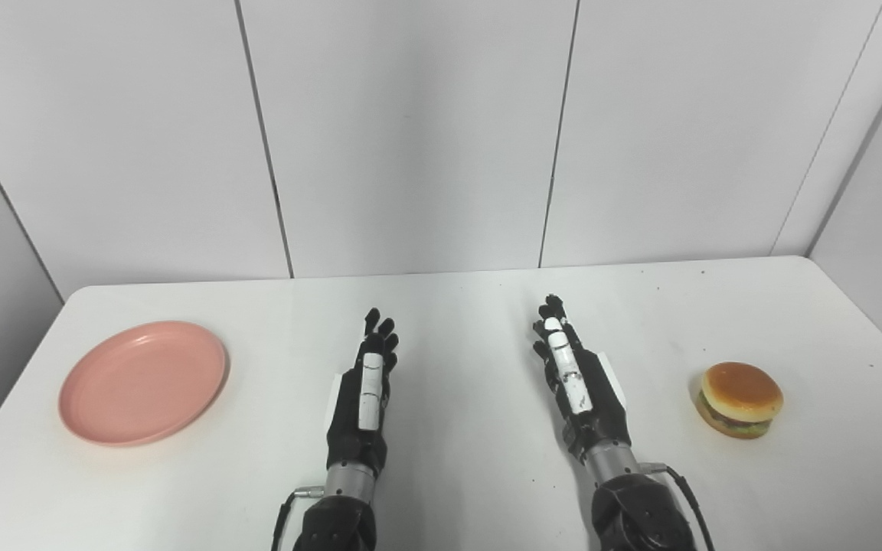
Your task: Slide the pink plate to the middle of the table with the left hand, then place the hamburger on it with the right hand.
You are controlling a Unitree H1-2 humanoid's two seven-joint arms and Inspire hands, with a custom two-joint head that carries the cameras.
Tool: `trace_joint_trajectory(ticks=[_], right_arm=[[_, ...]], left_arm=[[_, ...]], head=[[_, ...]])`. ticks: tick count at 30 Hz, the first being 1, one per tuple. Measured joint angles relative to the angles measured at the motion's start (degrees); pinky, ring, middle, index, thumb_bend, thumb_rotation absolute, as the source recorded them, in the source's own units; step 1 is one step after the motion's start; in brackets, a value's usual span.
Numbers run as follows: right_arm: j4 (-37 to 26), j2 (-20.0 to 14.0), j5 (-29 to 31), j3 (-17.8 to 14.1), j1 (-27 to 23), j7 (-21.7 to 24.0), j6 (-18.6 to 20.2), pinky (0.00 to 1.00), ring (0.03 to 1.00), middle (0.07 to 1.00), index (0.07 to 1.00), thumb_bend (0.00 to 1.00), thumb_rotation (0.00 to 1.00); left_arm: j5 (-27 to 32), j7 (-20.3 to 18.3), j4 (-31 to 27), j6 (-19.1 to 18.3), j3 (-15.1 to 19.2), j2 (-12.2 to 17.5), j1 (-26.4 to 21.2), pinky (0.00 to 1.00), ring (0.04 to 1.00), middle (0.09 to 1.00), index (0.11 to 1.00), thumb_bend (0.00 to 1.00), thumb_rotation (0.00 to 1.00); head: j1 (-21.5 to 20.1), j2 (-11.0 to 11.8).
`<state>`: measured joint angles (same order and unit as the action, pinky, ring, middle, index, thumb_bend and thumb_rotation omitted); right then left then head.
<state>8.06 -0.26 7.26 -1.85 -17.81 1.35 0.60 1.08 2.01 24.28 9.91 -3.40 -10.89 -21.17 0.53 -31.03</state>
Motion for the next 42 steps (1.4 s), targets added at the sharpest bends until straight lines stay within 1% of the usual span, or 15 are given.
trace_joint_trajectory(ticks=[13,14,16,17,18,20,22,23,25,27,29,31,35,36,42], right_arm=[[0.11,0.0,0.05,0.02,0.0,0.04,-0.01,1.0,1.0,1.0,1.0,0.53,0.9],[0.32,-0.01,0.09,0.01,0.0,0.08,-0.01,1.0,1.0,1.0,1.0,0.52,0.9],[0.69,-0.03,0.24,-0.07,0.0,0.1,-0.01,1.0,1.0,1.0,1.0,0.49,0.88],[0.74,-0.04,0.42,-0.16,0.02,0.1,0.0,1.0,1.0,1.0,1.0,0.49,0.87],[0.73,-0.06,0.66,-0.3,0.03,0.12,0.0,1.0,1.0,1.0,1.0,0.5,0.87],[0.72,-0.33,1.1,-0.46,0.05,0.39,-0.01,1.0,1.0,1.0,1.0,0.51,0.87],[0.91,-0.95,1.54,-0.71,0.18,1.13,-0.09,1.0,1.0,1.0,1.0,0.56,0.84],[1.78,-1.23,2.37,-1.06,0.07,1.77,-0.28,1.0,1.0,1.0,1.0,0.58,0.83],[5.58,-1.41,3.51,-2.17,-0.47,2.42,-2.19,1.0,1.0,1.0,1.0,0.59,0.83],[6.11,-1.54,3.74,-2.66,-0.78,2.61,-3.33,1.0,1.0,1.0,1.0,0.57,0.82],[6.13,-1.77,3.96,-2.93,-0.79,2.97,-3.9,1.0,1.0,1.0,1.0,0.59,0.8],[5.8,-1.8,4.16,-3.35,-0.71,2.87,-3.9,1.0,0.993,0.991,1.0,0.59,0.8],[4.25,-1.77,3.75,-3.61,0.1,2.17,-3.84,1.0,0.981,0.983,1.0,0.55,0.82],[3.59,-1.76,3.62,-3.66,0.38,1.87,-3.67,1.0,0.979,0.98,1.0,0.55,0.82],[0.4,-1.73,3.61,-3.62,1.44,1.06,-1.83,1.0,0.973,0.973,0.985,0.56,0.8]], left_arm=[[0.0,0.0,-0.1,-0.22,0.05,0.02,0.07,1.0,0.979,0.979,0.997,0.78,1.0],[-0.02,0.0,0.05,-0.17,0.03,0.02,0.03,1.0,0.983,0.981,0.999,0.78,1.0],[-0.09,0.0,0.46,0.05,-0.06,0.01,-0.12,1.0,0.99,0.983,0.992,0.76,1.0],[-0.1,0.0,0.6,0.15,-0.12,-0.01,-0.18,1.0,0.992,0.984,0.99,0.76,1.0],[-0.1,0.01,0.66,0.26,-0.19,-0.04,-0.21,1.0,0.99,0.983,0.989,0.74,1.0],[-0.12,0.06,0.76,0.37,-0.25,-0.2,-0.26,1.0,0.99,0.984,0.993,0.73,1.0],[-0.3,0.32,1.09,0.46,-0.38,-0.48,-0.44,1.0,0.987,0.983,0.994,0.72,1.0],[-0.44,0.57,1.29,0.55,-0.4,-0.73,-0.52,1.0,0.987,0.985,0.993,0.71,1.0],[-1.43,1.68,2.03,1.28,-0.42,-0.9,-0.89,1.0,0.993,0.99,0.996,0.7,1.0],[-1.59,2.31,2.74,2.41,-0.36,-1.01,-1.29,1.0,0.989,0.991,0.999,0.69,1.0],[-1.7,3.44,2.94,3.7,-0.17,-1.09,-1.8,1.0,0.988,0.99,1.0,0.69,1.0],[-1.4,4.02,2.49,3.84,0.3,-1.09,-1.95,1.0,0.988,0.983,0.986,0.68,1.0],[-0.08,4.24,0.06,2.08,2.52,-0.52,-1.45,1.0,0.982,0.966,0.972,0.72,1.0],[-0.02,4.24,-0.77,1.09,3.21,-0.1,-1.25,1.0,0.981,0.966,0.973,0.73,1.0],[3.47,4.1,-6.25,-3.73,8.41,4.15,-0.06,1.0,0.961,0.942,0.955,0.78,1.0]], head=[[1.23,0.7],[3.75,1.23],[4.13,1.4],[6.48,2.1],[6.5,2.11],[11.75,3.68],[11.78,3.69],[16.04,5.34],[16.08,5.36],[19.58,6.59],[19.6,7.03],[22.66,7.47],[23.2,7.73],[24.77,8.34],[26.28,9.31]])
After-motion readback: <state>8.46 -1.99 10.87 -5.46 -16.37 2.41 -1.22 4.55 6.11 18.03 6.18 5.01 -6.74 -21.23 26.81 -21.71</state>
